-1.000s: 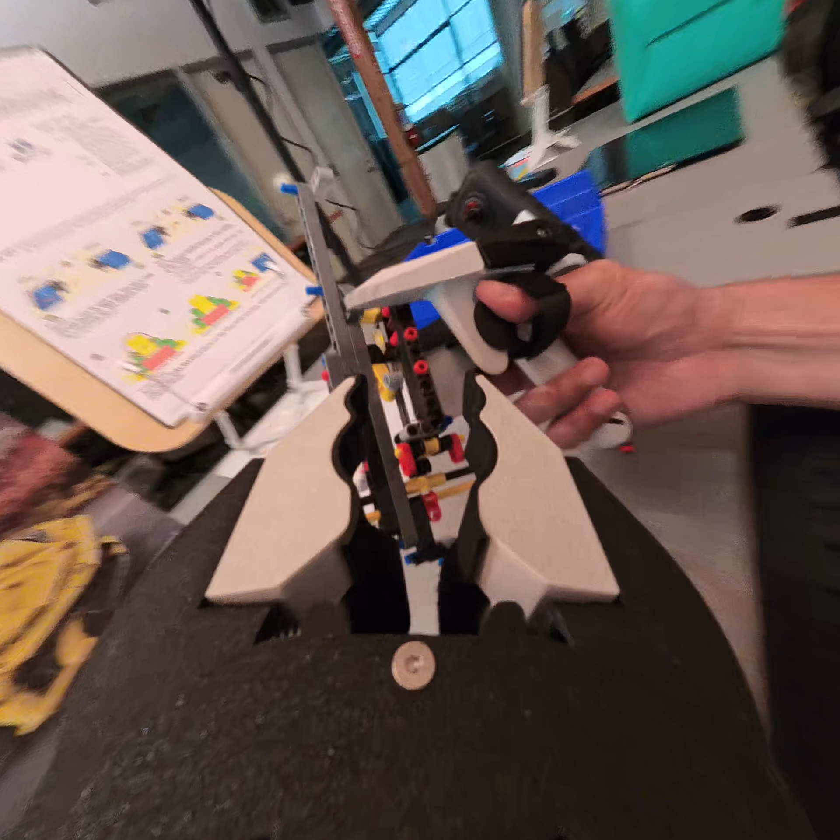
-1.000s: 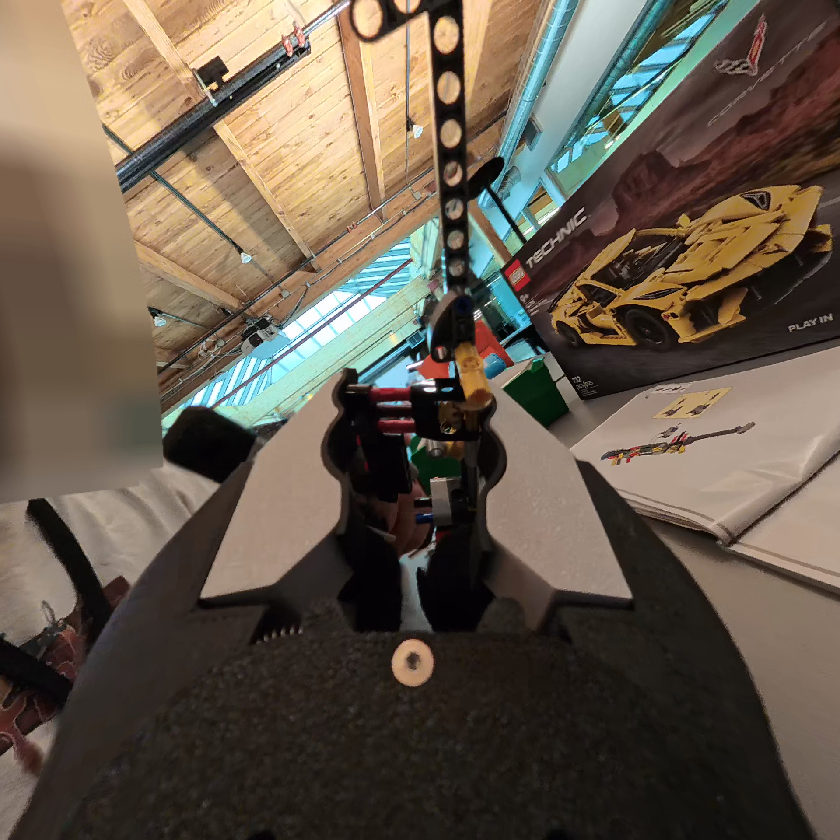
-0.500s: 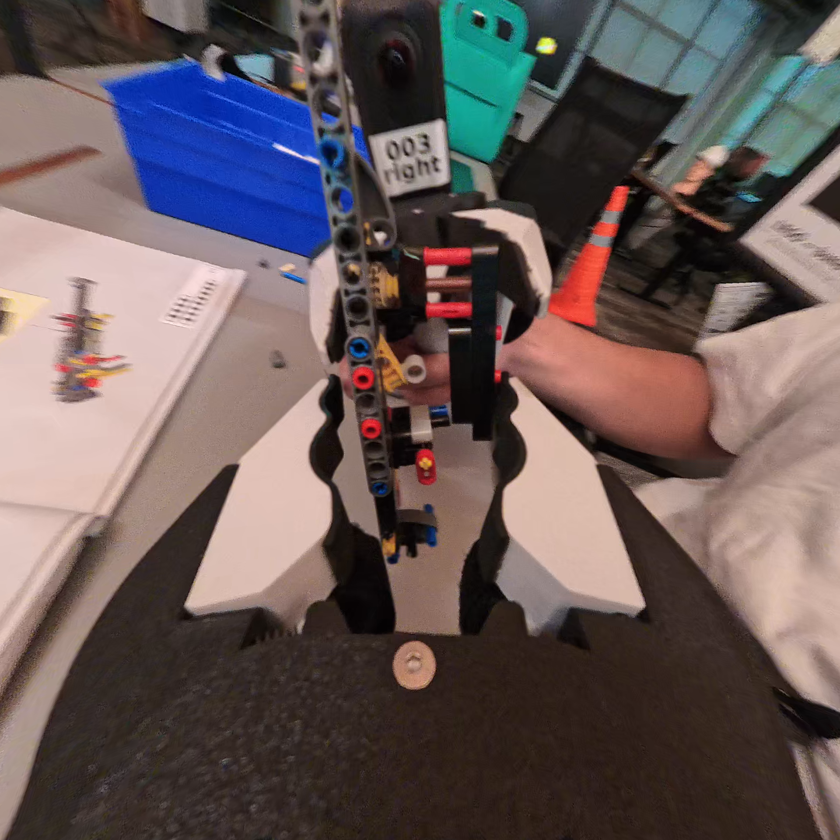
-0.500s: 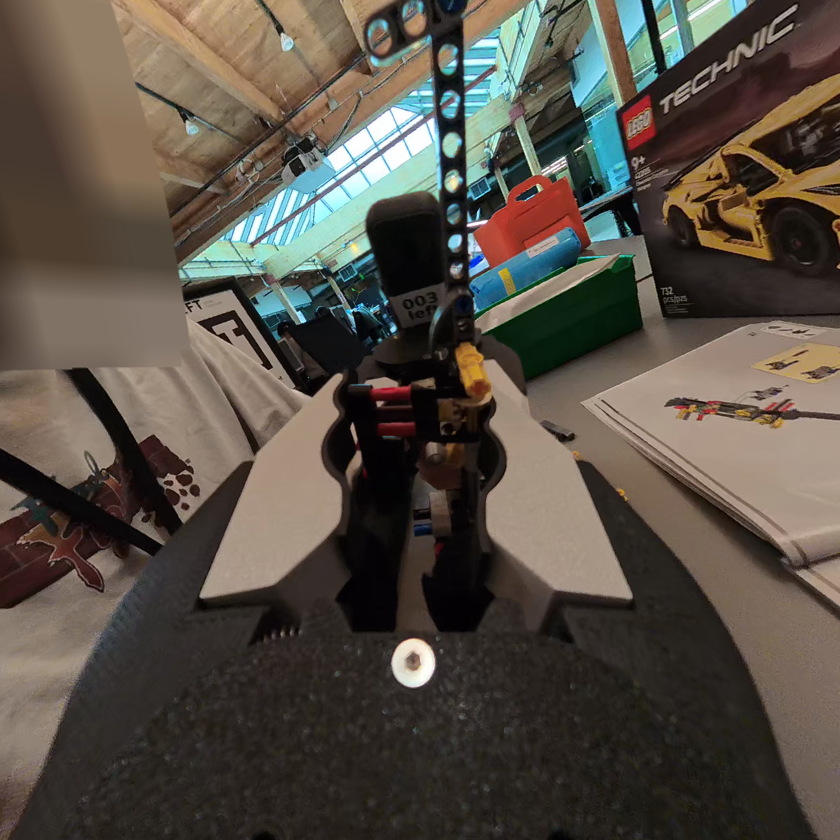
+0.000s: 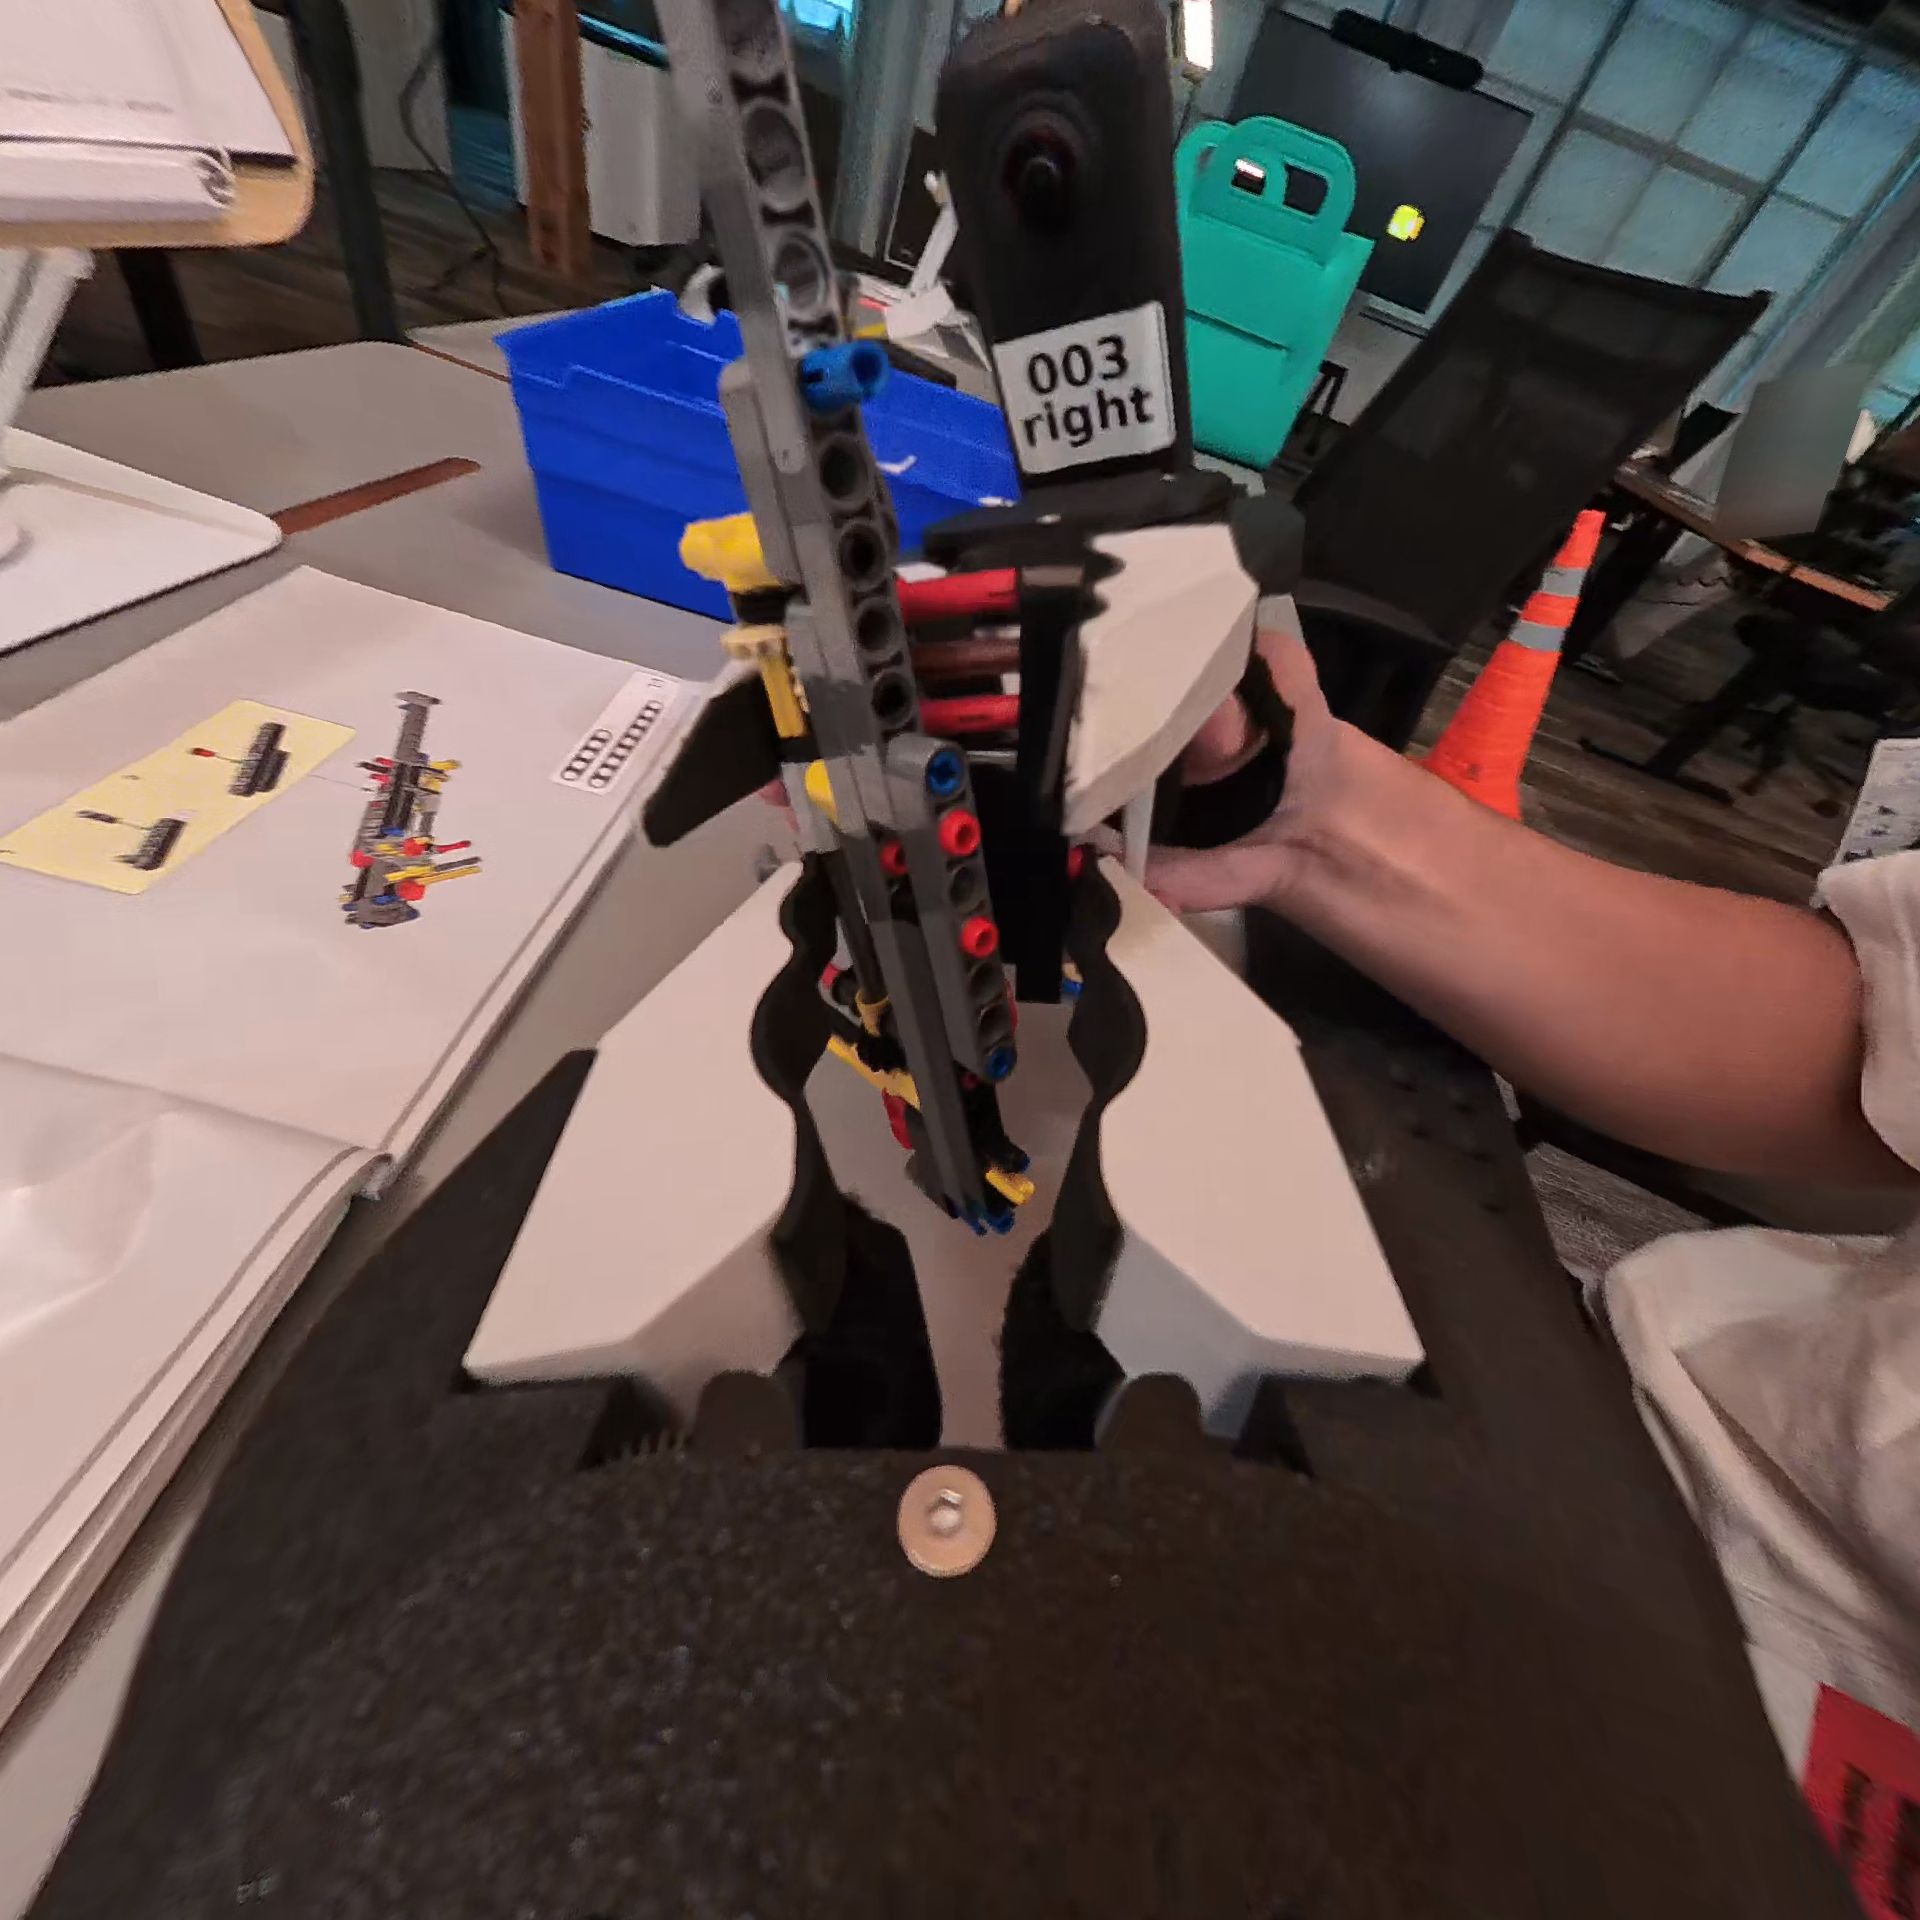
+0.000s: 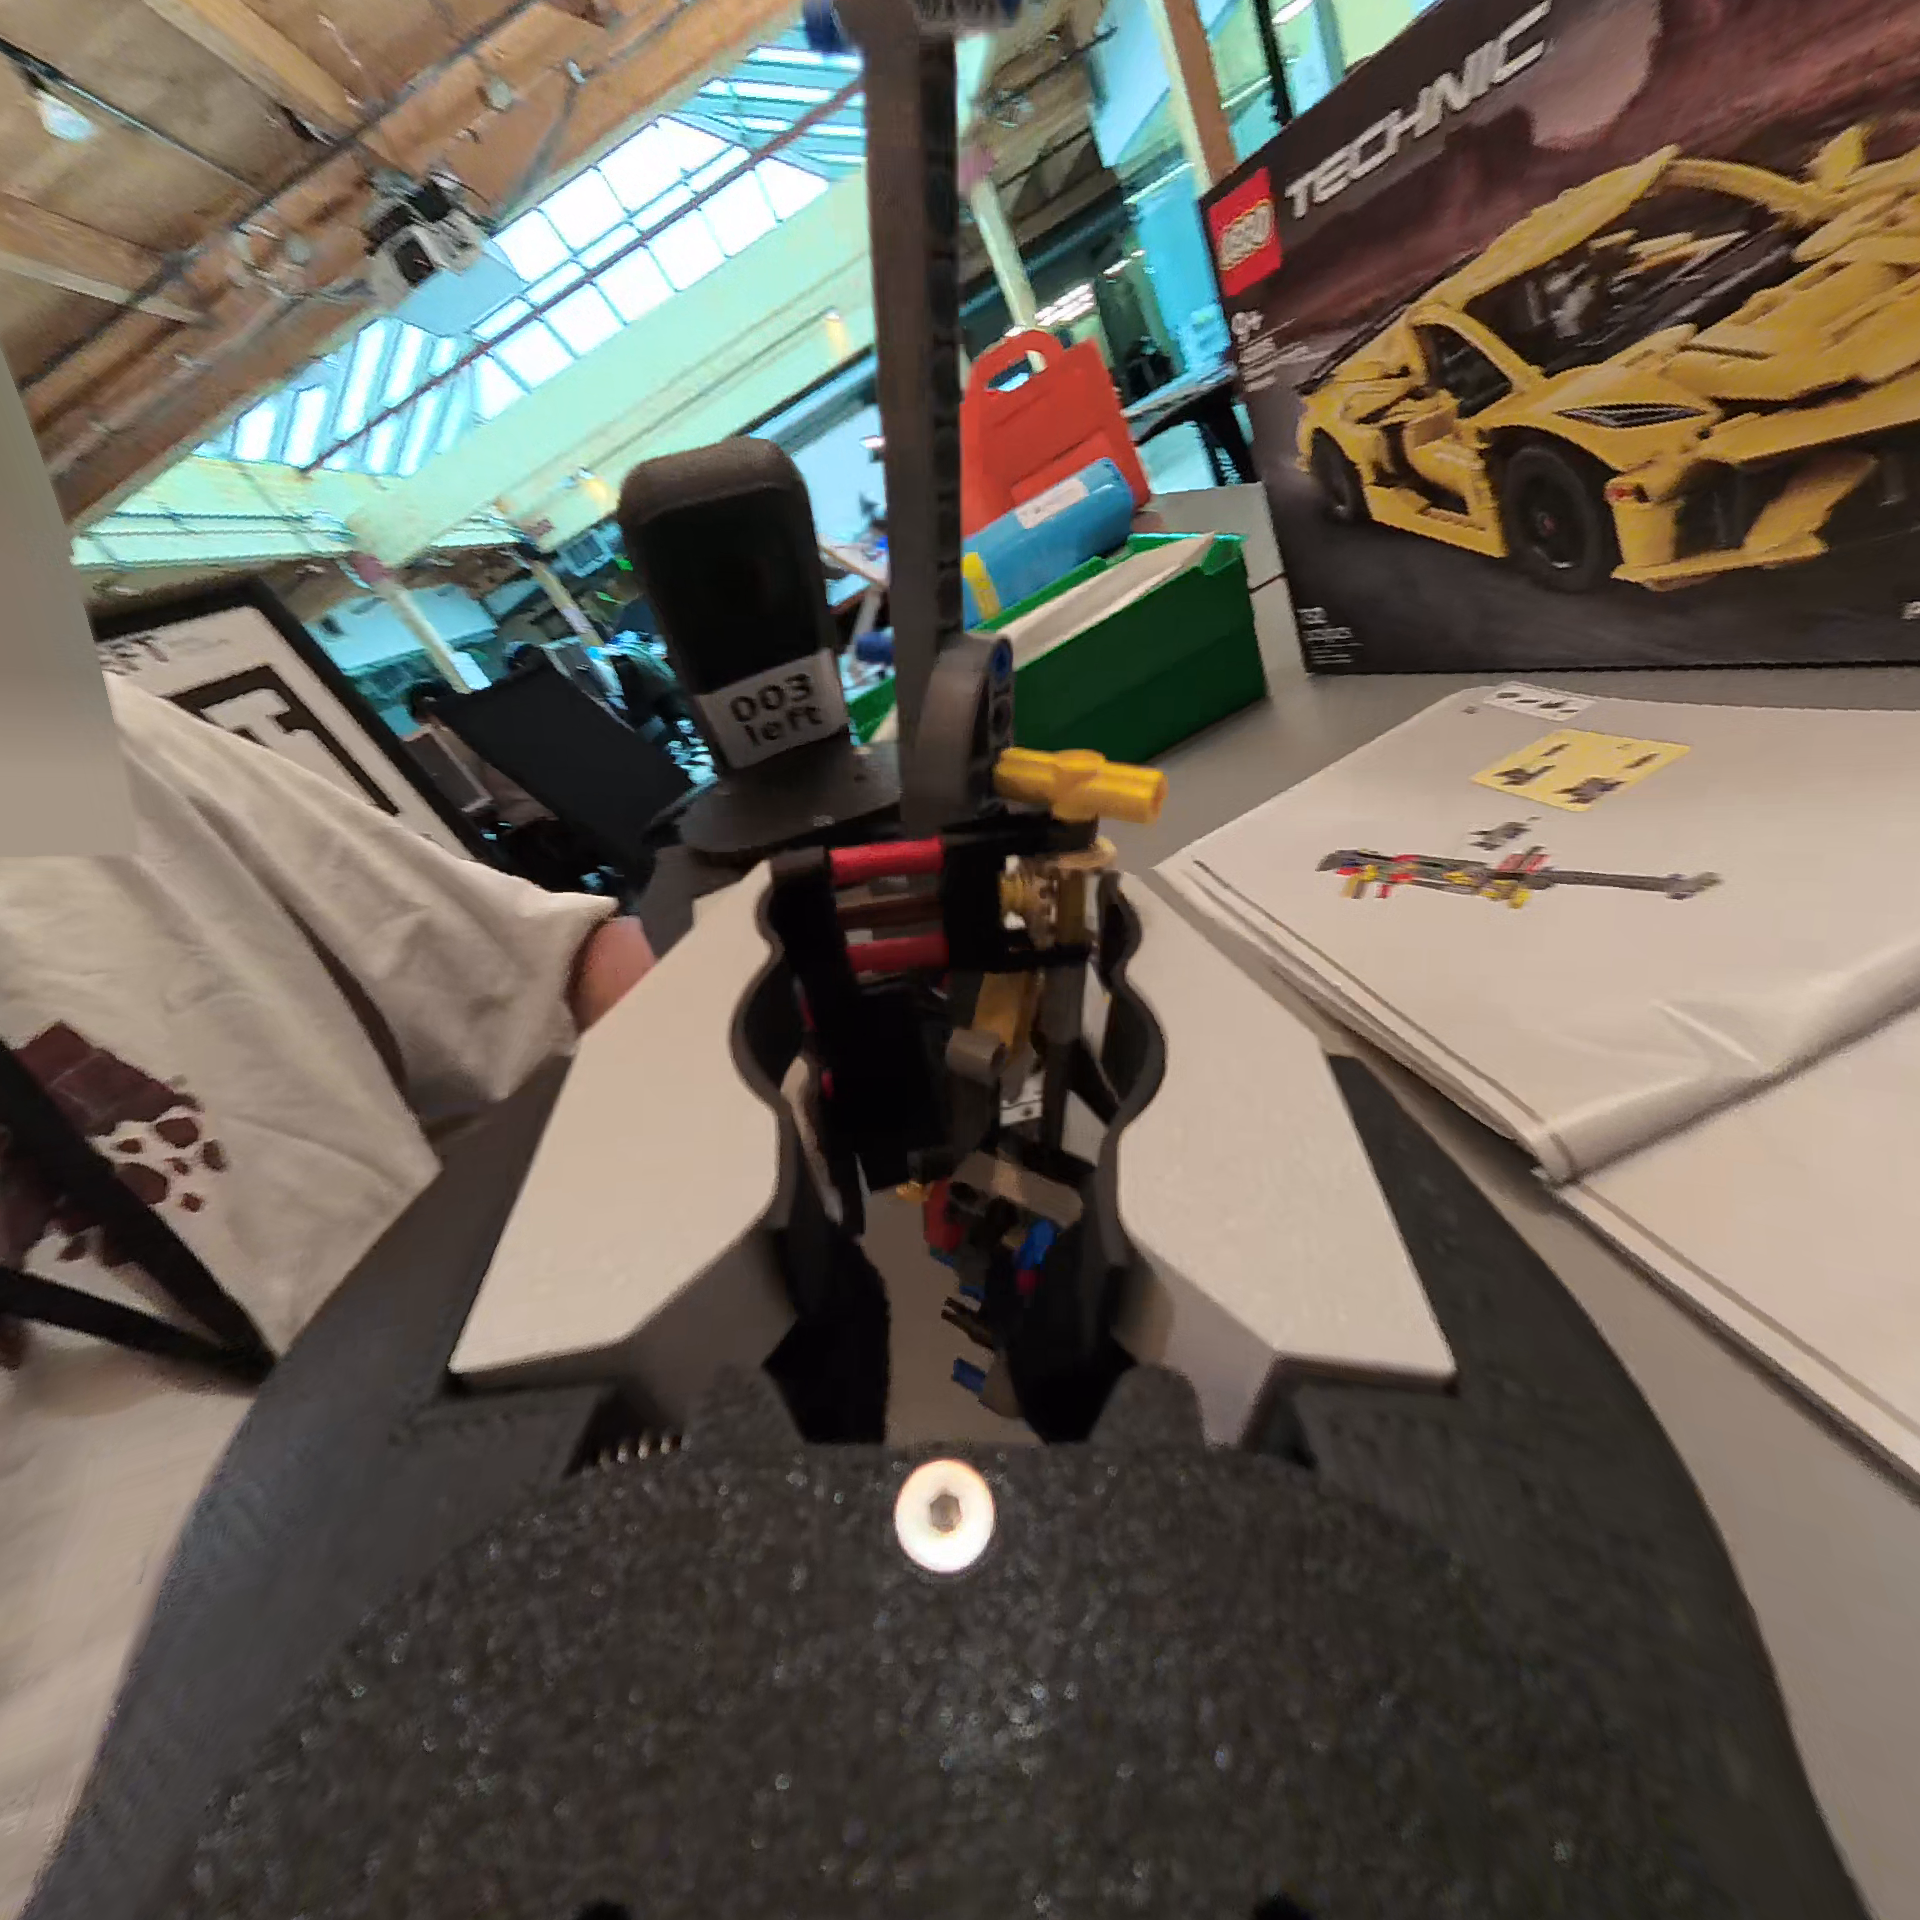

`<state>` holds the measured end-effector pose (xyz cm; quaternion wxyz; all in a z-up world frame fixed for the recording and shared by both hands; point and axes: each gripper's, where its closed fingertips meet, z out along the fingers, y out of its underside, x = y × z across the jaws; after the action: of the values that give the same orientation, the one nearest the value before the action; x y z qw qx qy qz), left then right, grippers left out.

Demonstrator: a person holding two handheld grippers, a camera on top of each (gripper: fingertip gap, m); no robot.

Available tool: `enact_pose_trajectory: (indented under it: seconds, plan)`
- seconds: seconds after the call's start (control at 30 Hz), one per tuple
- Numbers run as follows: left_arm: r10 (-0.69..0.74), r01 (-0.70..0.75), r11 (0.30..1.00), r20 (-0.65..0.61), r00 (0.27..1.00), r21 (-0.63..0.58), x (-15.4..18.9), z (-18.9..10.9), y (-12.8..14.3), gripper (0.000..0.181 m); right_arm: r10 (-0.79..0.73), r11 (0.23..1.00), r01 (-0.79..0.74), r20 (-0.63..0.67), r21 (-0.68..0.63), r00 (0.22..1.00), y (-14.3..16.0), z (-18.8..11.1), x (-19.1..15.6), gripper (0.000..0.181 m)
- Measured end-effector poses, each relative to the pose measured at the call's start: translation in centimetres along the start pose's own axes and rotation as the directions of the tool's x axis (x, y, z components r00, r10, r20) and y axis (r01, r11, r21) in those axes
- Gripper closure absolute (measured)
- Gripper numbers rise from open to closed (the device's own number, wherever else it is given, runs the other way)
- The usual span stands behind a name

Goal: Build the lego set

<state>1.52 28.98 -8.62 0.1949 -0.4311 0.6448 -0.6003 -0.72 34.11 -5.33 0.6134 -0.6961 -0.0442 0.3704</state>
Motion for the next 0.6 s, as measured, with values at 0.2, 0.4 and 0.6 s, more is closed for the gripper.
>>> enact_pose_trajectory:
  seconds: [0.2, 0.4, 0.6]
  plan:
    - [0.012, -0.017, 0.999, 0.146, 0.989, 0.037, -2.2, -0.7, -0.6, 0.139, -0.157, 0.987, 0.161, -0.256, -0.004, 0.954, -0.9, -1.1, 1.7, 0.131]
    - [0.108, -0.118, 0.993, 0.334, 0.936, 0.008, -4.0, -1.4, -0.7, 0.139, -0.185, 0.976, 0.215, -0.395, 0.033, 0.9, -1.4, -1.3, 1.0, 0.17]
    - [0.203, -0.211, 0.978, 0.315, 0.927, -0.008, -3.6, -1.7, -1.0, 0.133, -0.158, 0.978, 0.2, -0.4, 0.063, 0.903, -1.9, -1.7, 0.9, 0.173]
